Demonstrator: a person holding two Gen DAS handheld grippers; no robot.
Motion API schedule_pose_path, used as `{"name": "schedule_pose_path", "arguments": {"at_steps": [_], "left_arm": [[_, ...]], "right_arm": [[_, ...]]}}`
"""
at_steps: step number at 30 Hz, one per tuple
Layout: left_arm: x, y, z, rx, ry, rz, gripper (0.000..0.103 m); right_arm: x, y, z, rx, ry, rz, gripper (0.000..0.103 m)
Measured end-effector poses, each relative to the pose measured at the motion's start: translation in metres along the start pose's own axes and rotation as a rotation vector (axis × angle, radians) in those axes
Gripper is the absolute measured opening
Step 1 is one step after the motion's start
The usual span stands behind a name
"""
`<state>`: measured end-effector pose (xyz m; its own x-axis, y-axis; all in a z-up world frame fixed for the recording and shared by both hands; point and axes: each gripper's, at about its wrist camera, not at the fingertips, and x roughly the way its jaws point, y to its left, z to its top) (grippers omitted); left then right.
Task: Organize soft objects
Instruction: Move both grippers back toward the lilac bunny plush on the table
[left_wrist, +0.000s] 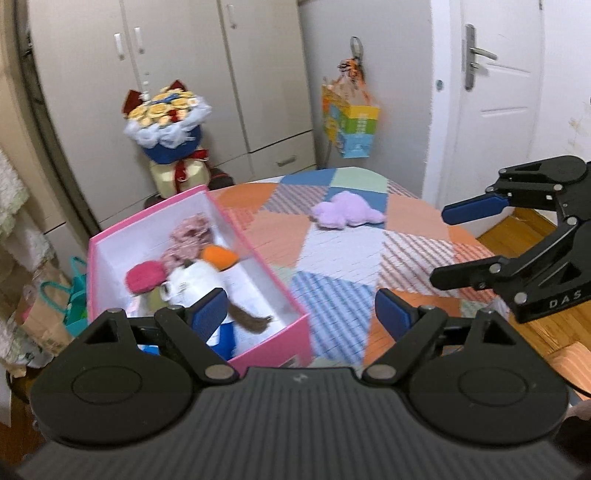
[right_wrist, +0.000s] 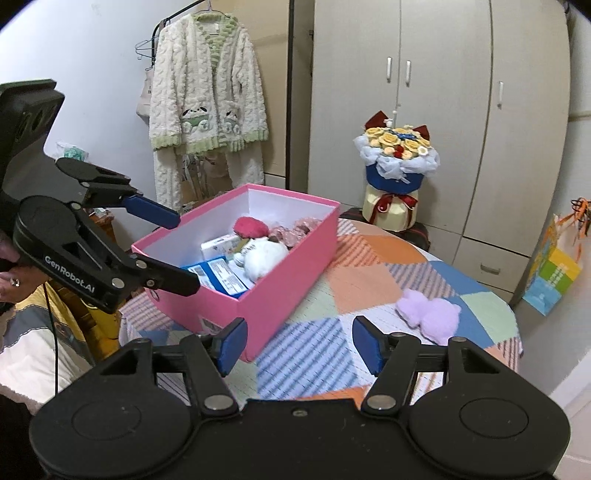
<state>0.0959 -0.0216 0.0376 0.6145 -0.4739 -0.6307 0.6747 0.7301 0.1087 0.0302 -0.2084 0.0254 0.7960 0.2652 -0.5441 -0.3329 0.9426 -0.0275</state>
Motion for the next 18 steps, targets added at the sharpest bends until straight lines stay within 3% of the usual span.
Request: {"name": "schedule_pose_path", "arguments": {"at_steps": [9,18], "left_arm": [[0.042,-0.031,0.023,-0.024,0.016,-0.078,0.087],[0.092,-0.042,0.044,-0.149,0.006,-0.124,0.087]], "right_arm": [[0.007,-0.038,-0.017,0.055,-0.006,-0.018,0.070],[0.030,-0.071,-0.027,0.055,-0.005,-0.049,0.071]]}}
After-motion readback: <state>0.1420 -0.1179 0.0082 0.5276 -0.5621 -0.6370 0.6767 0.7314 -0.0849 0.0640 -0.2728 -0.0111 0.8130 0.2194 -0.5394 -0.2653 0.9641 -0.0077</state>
